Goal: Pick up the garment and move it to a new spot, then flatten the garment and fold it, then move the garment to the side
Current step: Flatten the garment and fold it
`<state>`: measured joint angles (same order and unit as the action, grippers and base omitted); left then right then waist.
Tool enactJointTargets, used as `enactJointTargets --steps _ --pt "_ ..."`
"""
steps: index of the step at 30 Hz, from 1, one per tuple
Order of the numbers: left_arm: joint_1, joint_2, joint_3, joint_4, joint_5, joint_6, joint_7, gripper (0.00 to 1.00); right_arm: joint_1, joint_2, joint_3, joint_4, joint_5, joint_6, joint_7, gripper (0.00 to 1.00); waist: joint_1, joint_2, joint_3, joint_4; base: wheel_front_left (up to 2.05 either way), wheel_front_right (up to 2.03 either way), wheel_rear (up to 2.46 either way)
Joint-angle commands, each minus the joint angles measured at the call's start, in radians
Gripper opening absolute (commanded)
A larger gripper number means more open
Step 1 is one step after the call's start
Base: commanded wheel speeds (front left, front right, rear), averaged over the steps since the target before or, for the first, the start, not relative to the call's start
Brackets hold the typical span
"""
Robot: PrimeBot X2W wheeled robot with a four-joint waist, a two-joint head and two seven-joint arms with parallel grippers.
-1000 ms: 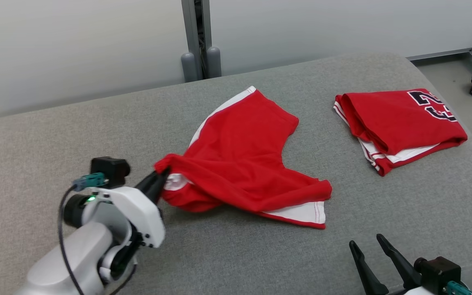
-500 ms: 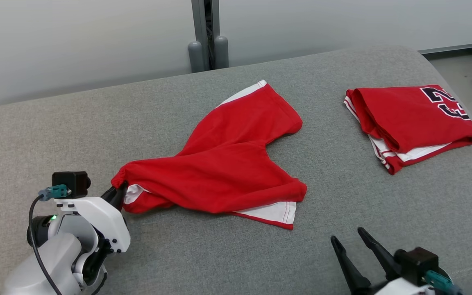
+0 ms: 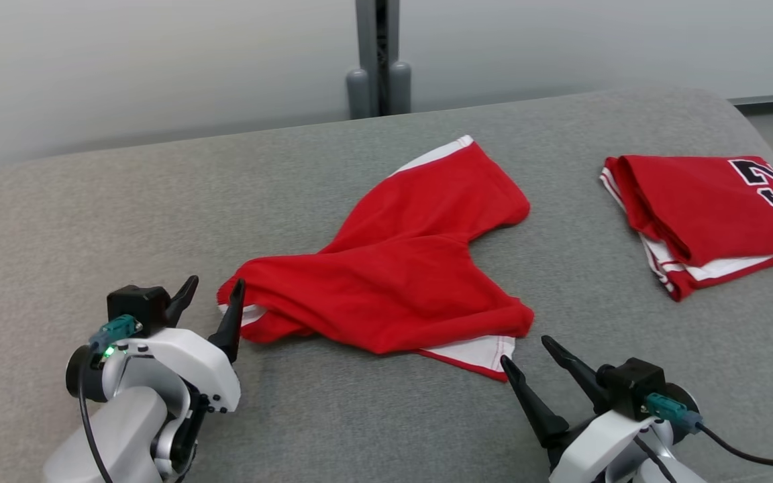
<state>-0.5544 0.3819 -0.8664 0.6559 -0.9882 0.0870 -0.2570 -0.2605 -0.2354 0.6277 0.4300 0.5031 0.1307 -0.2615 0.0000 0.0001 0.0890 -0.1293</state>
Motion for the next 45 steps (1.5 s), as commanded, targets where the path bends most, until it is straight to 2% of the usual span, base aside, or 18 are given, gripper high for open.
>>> enactJointTargets --steps 1,7,10,11,19,25,29,30,31,32,39,45 --pt "0.026 0.000 0.015 -0.017 0.018 0.018 -0.006 1.00 -0.014 -0.011 0.003 0.006 0.006 0.000 -0.004 1.00 0.0000 -0.0001 -0.001 0.023 0.00 0.00 0.00" --pt "0.200 -0.020 0.191 -0.268 0.220 0.122 -0.007 1.00 -0.044 -0.032 0.031 0.037 -0.019 0.000 -0.004 1.00 0.0000 -0.0001 -0.003 0.108 0.00 0.00 0.00" --pt "0.298 -0.050 0.267 -0.376 0.311 0.145 -0.008 1.00 -0.057 -0.050 0.055 0.063 -0.045 0.000 -0.004 1.00 0.0000 -0.0001 -0.010 0.153 0.00 0.00 0.00" --pt "0.362 -0.073 0.305 -0.438 0.372 0.152 -0.008 1.00 -0.066 -0.069 0.059 0.084 -0.076 0.000 -0.004 1.00 0.0000 -0.0001 -0.014 0.183 0.00 0.00 0.00" --pt "0.537 -0.143 0.385 -0.592 0.610 0.131 -0.008 1.00 -0.054 -0.135 -0.014 0.155 -0.203 0.000 -0.004 1.00 0.0000 -0.0001 -0.023 0.273 0.00 0.00 0.00" --pt "0.605 -0.186 0.424 -0.592 0.680 0.095 -0.008 1.00 -0.045 -0.142 -0.045 0.230 -0.205 0.000 -0.004 1.00 0.0000 -0.0001 -0.031 0.305 0.00 0.00 0.00" --pt "0.611 -0.204 0.443 -0.585 0.712 0.063 -0.008 1.00 -0.074 -0.131 -0.021 0.303 -0.192 0.000 -0.004 0.99 0.0000 -0.0001 -0.038 0.314 0.00 0.00 0.00" --pt "0.610 -0.208 0.448 -0.583 0.719 0.056 -0.008 1.00 -0.084 -0.129 -0.013 0.318 -0.190 0.000 -0.004 0.40 0.0000 -0.0001 -0.039 0.315 0.00 0.00 0.00" --pt "0.610 -0.212 0.453 -0.582 0.725 0.052 -0.008 1.00 -0.092 -0.129 -0.009 0.329 -0.186 0.000 -0.004 0.10 0.0000 -0.0001 -0.040 0.315 0.00 0.00 0.00" --pt "0.608 -0.216 0.459 -0.583 0.733 0.044 -0.008 1.00 -0.096 -0.127 0.000 0.341 -0.182 0.000 -0.004 0.00 0.0000 -0.0001 -0.041 0.314 0.00 0.00 0.00" --pt "0.618 -0.227 0.492 -0.579 0.763 0.021 -0.008 1.00 -0.088 -0.142 -0.005 0.297 -0.159 0.000 -0.004 0.00 0.0000 -0.0001 -0.045 0.301 0.00 0.00 0.00" --pt "0.633 -0.238 0.519 -0.568 0.787 0.002 -0.008 1.00 -0.003 -0.199 -0.048 0.107 -0.109 0.000 -0.004 0.00 0.0000 -0.0001 -0.052 0.270 0.00 0.00 0.00"
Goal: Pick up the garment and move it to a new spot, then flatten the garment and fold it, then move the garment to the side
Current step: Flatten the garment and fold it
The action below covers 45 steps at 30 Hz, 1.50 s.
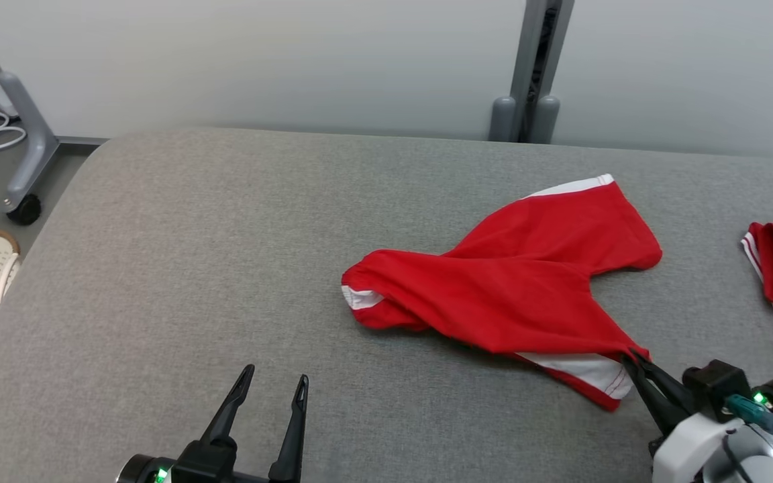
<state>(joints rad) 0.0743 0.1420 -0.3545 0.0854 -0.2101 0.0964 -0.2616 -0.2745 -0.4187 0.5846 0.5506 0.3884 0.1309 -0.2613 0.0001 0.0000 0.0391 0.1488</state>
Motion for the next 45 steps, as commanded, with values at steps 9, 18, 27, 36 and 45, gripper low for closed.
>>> enactJointTargets --steps 9,18,27,36,45 --pt "0.019 -0.012 0.031 0.011 0.038 -0.031 -0.004 1.00 0.153 -0.174 -0.032 -0.297 0.084 0.000 0.042 0.00 -0.0001 0.0000 -0.027 -0.034 0.00 0.00 0.00" --pt "0.034 -0.023 0.047 0.018 0.055 -0.058 -0.004 1.00 0.225 -0.239 -0.111 -0.556 0.218 0.000 0.225 0.00 -0.0001 0.0000 -0.041 -0.018 0.00 0.00 0.00" --pt "-0.023 -0.042 0.010 0.044 0.084 -0.109 -0.004 1.00 -0.034 -0.171 -0.055 -0.186 0.340 0.000 0.349 0.00 -0.0001 0.0000 -0.023 0.043 0.00 0.00 0.00" --pt "-0.035 -0.054 0.008 0.047 0.092 -0.124 -0.004 1.00 -0.219 -0.127 0.046 0.188 0.378 0.000 0.283 0.00 -0.0001 0.0000 0.019 0.093 0.00 0.00 0.00" --pt "-0.065 -0.064 0.003 0.047 0.106 -0.139 -0.004 1.00 -0.349 -0.067 0.083 0.451 0.320 0.000 0.101 0.32 -0.0001 0.0000 0.062 0.090 0.00 0.00 0.00"
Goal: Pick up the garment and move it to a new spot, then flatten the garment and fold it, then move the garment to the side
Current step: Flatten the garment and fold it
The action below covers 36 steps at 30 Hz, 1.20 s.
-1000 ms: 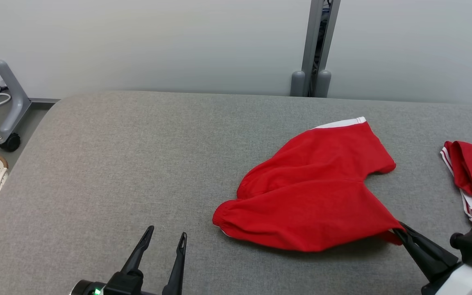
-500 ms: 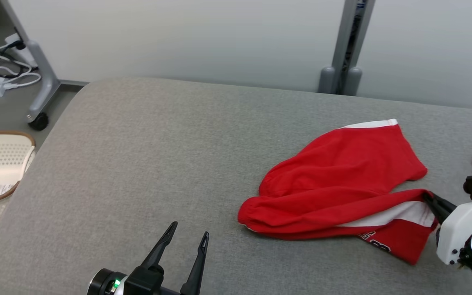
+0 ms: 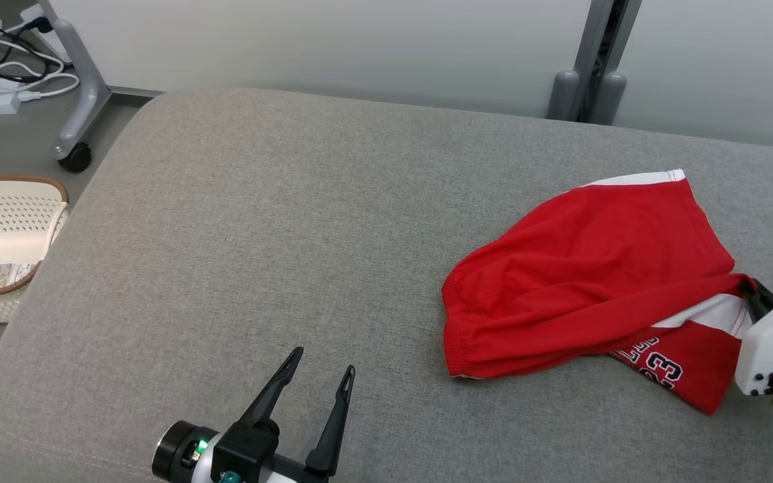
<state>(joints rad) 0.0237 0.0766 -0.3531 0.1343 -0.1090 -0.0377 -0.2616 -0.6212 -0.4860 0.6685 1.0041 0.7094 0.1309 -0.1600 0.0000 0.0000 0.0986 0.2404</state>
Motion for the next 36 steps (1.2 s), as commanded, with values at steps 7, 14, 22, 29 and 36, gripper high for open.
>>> enactJointTargets --steps 7,14,22,29,36 --pt "-0.022 -0.004 0.006 0.008 0.008 -0.011 -0.004 1.00 -0.043 0.064 -0.011 0.106 -0.054 0.000 -0.102 1.00 0.0000 0.0000 0.002 -0.036 0.00 0.00 0.00" --pt "-0.036 0.019 -0.032 0.051 0.047 -0.041 -0.004 1.00 0.062 0.052 -0.172 -0.069 -0.161 0.000 -0.105 1.00 0.0000 0.0000 -0.023 -0.100 0.00 0.00 0.00" --pt "-0.147 0.099 -0.157 0.164 0.205 -0.060 -0.004 1.00 0.284 0.122 -0.374 -0.291 -0.302 0.000 -0.105 1.00 0.0000 0.0000 -0.052 -0.163 0.00 0.00 0.00" --pt "-0.229 0.132 -0.236 0.279 0.249 -0.074 -0.004 1.00 0.388 0.188 -0.471 -0.435 -0.398 0.000 -0.105 1.00 0.0000 0.0000 -0.067 -0.228 0.00 0.00 0.00" --pt "-0.288 0.123 -0.279 0.357 0.250 -0.053 -0.004 1.00 0.478 0.222 -0.483 -0.588 -0.450 0.000 -0.105 1.00 0.0000 0.0000 -0.065 -0.278 0.00 0.00 0.00"
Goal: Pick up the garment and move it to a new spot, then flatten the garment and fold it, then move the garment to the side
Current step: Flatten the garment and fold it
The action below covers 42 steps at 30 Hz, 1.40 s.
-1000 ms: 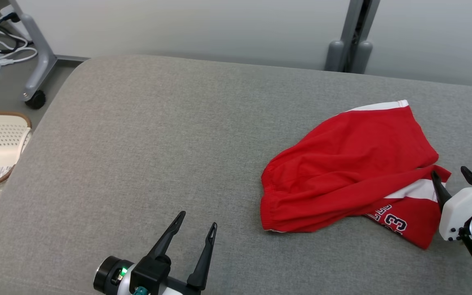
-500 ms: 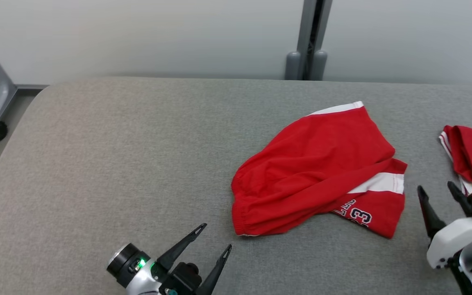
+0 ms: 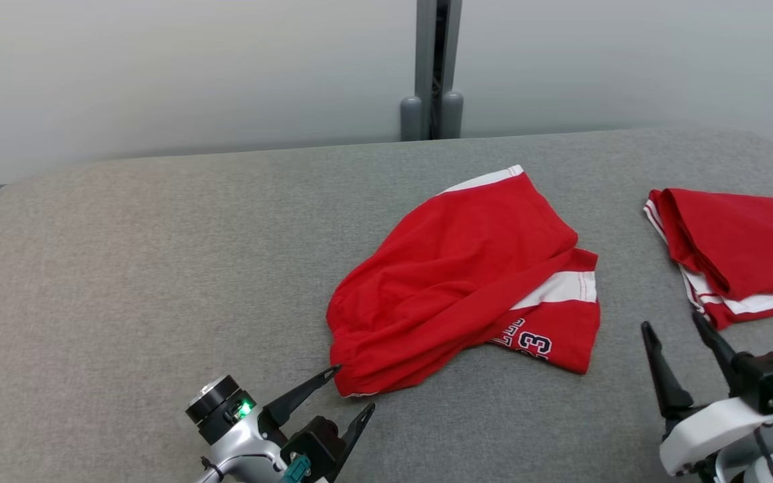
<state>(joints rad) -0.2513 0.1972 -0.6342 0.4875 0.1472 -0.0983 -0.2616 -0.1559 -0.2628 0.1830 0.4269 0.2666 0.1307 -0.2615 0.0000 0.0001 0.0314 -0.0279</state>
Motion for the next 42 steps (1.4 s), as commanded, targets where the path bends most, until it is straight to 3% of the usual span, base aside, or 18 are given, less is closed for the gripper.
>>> enactJointTargets --steps 1,13,15,16,17,18,25,30,34,39,40,41,42 --pt "-0.013 0.003 0.002 0.004 -0.006 0.007 -0.004 1.00 0.013 -0.001 0.003 -0.011 -0.007 0.000 -0.004 1.00 0.0000 -0.0001 0.002 -0.010 0.00 0.00 0.00" --pt "-0.082 0.013 -0.043 0.156 -0.001 0.056 -0.004 0.97 0.151 0.017 0.079 -0.226 0.025 0.000 -0.004 1.00 0.0000 -0.0001 0.002 -0.066 0.00 0.00 0.00" --pt "-0.094 0.015 -0.053 0.181 0.000 0.055 -0.004 0.49 0.157 0.016 0.095 -0.239 0.035 0.000 -0.004 1.00 0.0000 -0.0001 0.000 -0.071 0.00 0.00 0.00" --pt "-0.100 0.014 -0.059 0.192 0.000 0.053 -0.004 0.41 0.159 0.015 0.098 -0.242 0.038 0.000 -0.004 1.00 0.0000 -0.0001 0.000 -0.072 0.00 0.00 0.00" --pt "-0.108 0.015 -0.064 0.202 -0.002 0.052 -0.004 0.24 0.161 0.014 0.102 -0.244 0.042 0.000 -0.004 1.00 0.0000 -0.0001 -0.001 -0.074 0.00 0.00 0.00" --pt "-0.114 0.015 -0.068 0.211 -0.005 0.049 -0.004 0.00 0.162 0.013 0.105 -0.245 0.045 0.000 -0.004 1.00 0.0000 -0.0001 -0.002 -0.075 0.00 0.00 0.00" --pt "-0.137 0.012 -0.106 0.211 -0.061 -0.008 -0.004 0.00 0.165 -0.002 0.101 -0.247 0.055 0.000 -0.004 1.00 0.0000 -0.0001 -0.007 -0.078 0.00 0.00 0.00" --pt "-0.154 0.027 -0.235 0.163 -0.178 -0.033 0.040 0.00 0.184 -0.010 0.091 -0.233 0.047 0.000 -0.004 1.00 0.0000 -0.0001 -0.016 -0.070 0.00 0.00 0.00" --pt "-0.193 0.101 -0.386 -0.006 -0.468 -0.031 0.174 0.00 0.193 -0.011 0.090 -0.224 0.039 0.000 -0.004 1.00 0.0000 -0.0001 -0.025 -0.066 0.00 0.00 0.00" --pt "-0.234 0.249 -0.381 -0.217 -0.861 -0.032 0.375 0.00 0.190 -0.002 0.105 -0.216 0.027 0.000 -0.004 1.00 0.0000 -0.0001 -0.030 -0.071 0.00 0.00 0.00" --pt "-0.235 0.266 -0.366 -0.233 -0.921 -0.032 0.403 0.02 0.185 0.000 0.109 -0.215 0.025 0.000 -0.004 1.00 0.0000 -0.0001 -0.030 -0.075 0.00 0.00 0.00" --pt "-0.237 0.282 -0.343 -0.241 -0.970 -0.032 0.421 0.16 0.180 0.002 0.115 -0.215 0.025 0.000 -0.004 1.00 0.0000 -0.0001 -0.029 -0.080 0.00 0.00 0.00" --pt "-0.236 0.296 -0.324 -0.239 -1.019 -0.032 0.439 0.19 0.176 0.002 0.121 -0.214 0.025 0.000 -0.004 1.00 0.0000 -0.0001 -0.027 -0.085 0.00 0.00 0.00"
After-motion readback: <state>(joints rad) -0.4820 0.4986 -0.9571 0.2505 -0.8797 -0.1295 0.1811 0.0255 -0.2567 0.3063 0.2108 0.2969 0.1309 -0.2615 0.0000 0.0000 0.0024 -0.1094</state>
